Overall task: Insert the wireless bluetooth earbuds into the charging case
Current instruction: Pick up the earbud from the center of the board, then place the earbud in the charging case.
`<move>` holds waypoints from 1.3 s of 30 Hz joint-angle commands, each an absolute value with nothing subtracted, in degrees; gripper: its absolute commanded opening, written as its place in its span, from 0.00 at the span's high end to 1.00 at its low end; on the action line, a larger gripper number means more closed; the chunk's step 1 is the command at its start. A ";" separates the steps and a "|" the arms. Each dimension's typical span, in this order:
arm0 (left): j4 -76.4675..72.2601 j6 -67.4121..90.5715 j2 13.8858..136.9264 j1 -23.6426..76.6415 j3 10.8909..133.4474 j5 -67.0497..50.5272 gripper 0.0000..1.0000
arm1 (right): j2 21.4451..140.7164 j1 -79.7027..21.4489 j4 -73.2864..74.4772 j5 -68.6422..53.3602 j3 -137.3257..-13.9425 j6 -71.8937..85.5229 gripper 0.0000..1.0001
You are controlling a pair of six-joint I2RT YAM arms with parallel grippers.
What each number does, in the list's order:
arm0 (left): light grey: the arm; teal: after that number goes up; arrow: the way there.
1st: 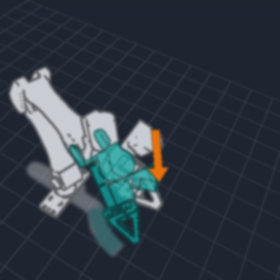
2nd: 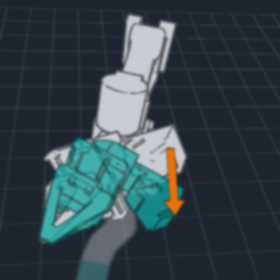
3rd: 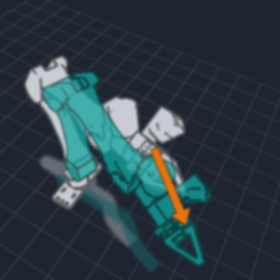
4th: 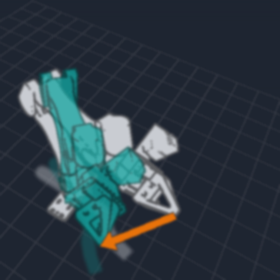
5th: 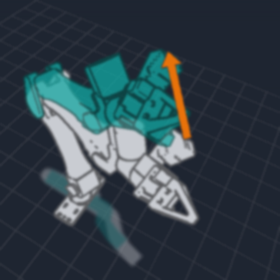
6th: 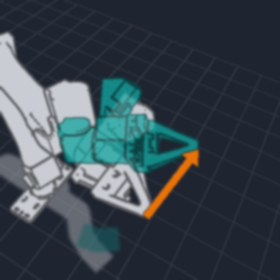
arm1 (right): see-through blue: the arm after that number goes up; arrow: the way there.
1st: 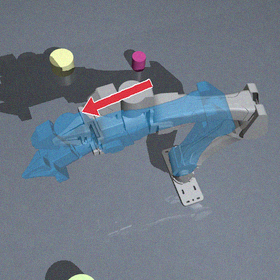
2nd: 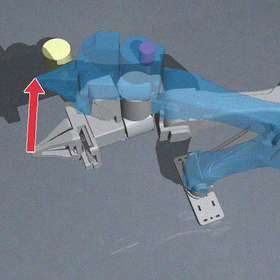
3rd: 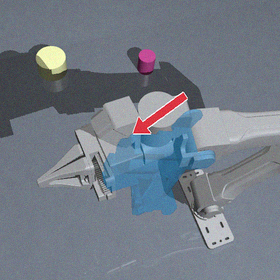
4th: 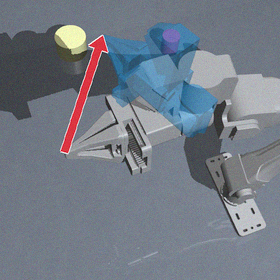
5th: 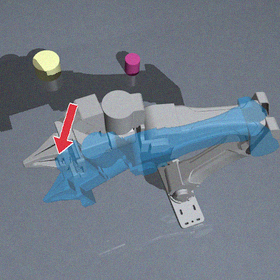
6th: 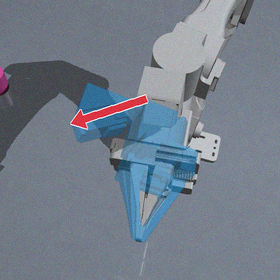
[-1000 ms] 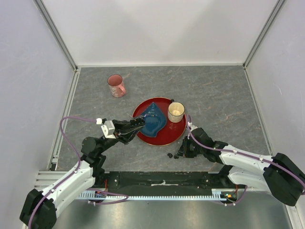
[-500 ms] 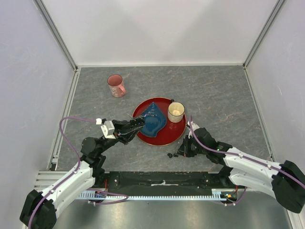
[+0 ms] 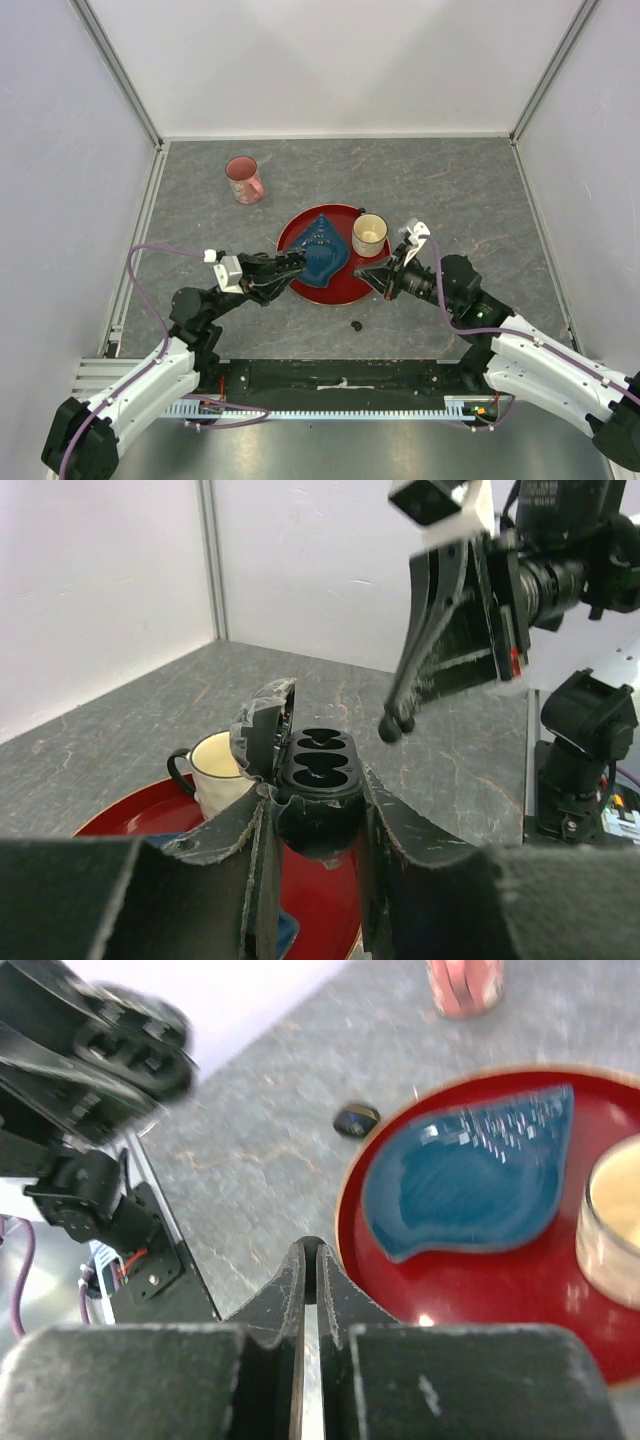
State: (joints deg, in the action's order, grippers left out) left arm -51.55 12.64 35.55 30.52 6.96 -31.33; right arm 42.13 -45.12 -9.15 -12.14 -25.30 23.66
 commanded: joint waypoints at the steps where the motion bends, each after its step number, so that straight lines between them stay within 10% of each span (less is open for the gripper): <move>1: -56.50 13.79 36.47 30.76 8.88 -36.55 0.98 | 44.20 -45.18 -25.71 -21.93 -30.23 15.91 1.00; 15: -68.10 21.79 45.00 30.76 12.04 -49.75 0.98 | 54.13 -45.09 -48.33 -44.03 -35.24 17.04 1.00; 39: -75.59 28.74 50.62 30.76 14.50 -52.29 0.98 | 59.59 -47.46 -49.13 -43.59 -36.47 12.04 1.00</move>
